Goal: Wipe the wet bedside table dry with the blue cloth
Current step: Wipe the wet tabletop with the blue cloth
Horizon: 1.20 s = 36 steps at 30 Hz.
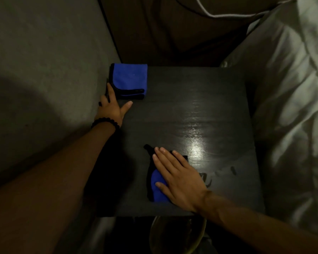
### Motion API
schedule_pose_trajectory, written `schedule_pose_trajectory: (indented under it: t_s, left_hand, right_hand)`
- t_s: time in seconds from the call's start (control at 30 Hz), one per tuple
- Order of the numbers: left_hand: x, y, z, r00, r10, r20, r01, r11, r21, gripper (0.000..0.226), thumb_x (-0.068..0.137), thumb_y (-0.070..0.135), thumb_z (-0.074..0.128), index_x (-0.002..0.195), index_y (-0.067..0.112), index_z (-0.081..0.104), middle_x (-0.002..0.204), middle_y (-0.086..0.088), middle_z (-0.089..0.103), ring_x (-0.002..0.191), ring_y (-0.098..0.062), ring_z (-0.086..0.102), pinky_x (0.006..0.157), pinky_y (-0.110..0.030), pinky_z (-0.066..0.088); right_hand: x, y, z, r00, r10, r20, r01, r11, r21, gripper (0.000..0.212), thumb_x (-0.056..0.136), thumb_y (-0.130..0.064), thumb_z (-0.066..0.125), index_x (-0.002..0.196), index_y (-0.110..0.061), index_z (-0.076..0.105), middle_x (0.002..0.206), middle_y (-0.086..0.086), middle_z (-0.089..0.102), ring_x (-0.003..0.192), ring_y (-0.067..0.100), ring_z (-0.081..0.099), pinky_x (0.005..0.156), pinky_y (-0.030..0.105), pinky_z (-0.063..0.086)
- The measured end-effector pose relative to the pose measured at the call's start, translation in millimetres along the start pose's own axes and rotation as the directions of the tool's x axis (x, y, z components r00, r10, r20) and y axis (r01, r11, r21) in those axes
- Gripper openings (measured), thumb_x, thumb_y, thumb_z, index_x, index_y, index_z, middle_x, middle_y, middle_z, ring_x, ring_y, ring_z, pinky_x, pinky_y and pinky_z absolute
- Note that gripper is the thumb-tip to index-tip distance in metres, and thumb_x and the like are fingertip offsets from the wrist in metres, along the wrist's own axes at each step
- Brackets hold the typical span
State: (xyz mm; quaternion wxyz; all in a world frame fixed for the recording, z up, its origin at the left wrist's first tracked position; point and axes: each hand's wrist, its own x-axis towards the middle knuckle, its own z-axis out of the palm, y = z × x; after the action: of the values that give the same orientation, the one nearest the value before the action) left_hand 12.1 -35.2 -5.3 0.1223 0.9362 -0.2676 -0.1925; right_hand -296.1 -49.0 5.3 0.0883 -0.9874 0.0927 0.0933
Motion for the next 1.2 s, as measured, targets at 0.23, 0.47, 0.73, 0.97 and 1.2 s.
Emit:
schedule_pose_trajectory:
  t_s: [0.23,0.47,0.73,0.97,1.2]
  left_hand:
    - [-2,2,0,1.0,-0.019,-0.009,0.019,1.0,0.001,0.091,0.089,0.064,0.041,0.149,0.024,-0.015,0.155,-0.02,0.008,0.138,-0.039,0.022,0.111,-0.049,0.021]
    - [-8,7,-5,1.0,-0.018,-0.001,0.018,1.0,0.017,0.089,0.091,0.062,0.039,0.149,0.022,-0.015,0.156,-0.02,0.005,0.14,-0.038,0.018,0.114,-0.049,0.016]
    - [-12,11,-6,0.998,-0.058,0.024,0.058,0.998,0.003,0.086,0.092,0.062,0.037,0.149,0.023,-0.015,0.155,-0.022,0.007,0.14,-0.039,0.019,0.114,-0.052,0.019]
    - [-15,15,-9,0.995,-0.089,0.049,0.089,0.996,-0.007,0.084,0.092,0.061,0.036,0.15,0.026,-0.014,0.153,-0.023,0.01,0.135,-0.042,0.027,0.112,-0.052,0.024]
    - [-13,15,-9,0.991,-0.118,0.067,0.12,0.992,-0.023,0.084,0.092,0.061,0.037,0.149,0.028,-0.016,0.154,-0.021,0.008,0.135,-0.042,0.026,0.112,-0.053,0.024]
  right_hand:
    - [-20,26,-3,0.997,0.06,0.046,-0.059,0.998,-0.013,0.073,0.106,-0.053,0.028,0.161,-0.007,0.014,0.17,0.012,0.009,0.158,0.023,0.004,0.125,0.044,0.01]
    - [-40,53,-6,0.991,0.118,0.065,-0.115,0.993,-0.038,0.073,0.106,-0.054,0.023,0.161,-0.007,0.011,0.17,0.012,0.005,0.158,0.024,0.002,0.125,0.045,0.011]
    - [-66,89,-3,0.976,0.206,0.065,-0.202,0.977,-0.066,0.073,0.106,-0.056,0.022,0.161,-0.009,0.011,0.17,0.012,0.007,0.158,0.023,0.003,0.126,0.044,0.008]
    - [-87,113,-9,0.953,0.295,0.076,-0.291,0.955,-0.058,0.075,0.105,-0.058,0.007,0.16,-0.008,0.013,0.169,0.013,0.009,0.157,0.026,0.006,0.123,0.047,0.014]
    - [-107,124,-7,0.887,0.461,0.027,-0.461,0.887,-0.006,0.074,0.106,-0.052,0.009,0.159,-0.002,0.017,0.168,0.017,0.013,0.157,0.027,0.009,0.124,0.05,0.02]
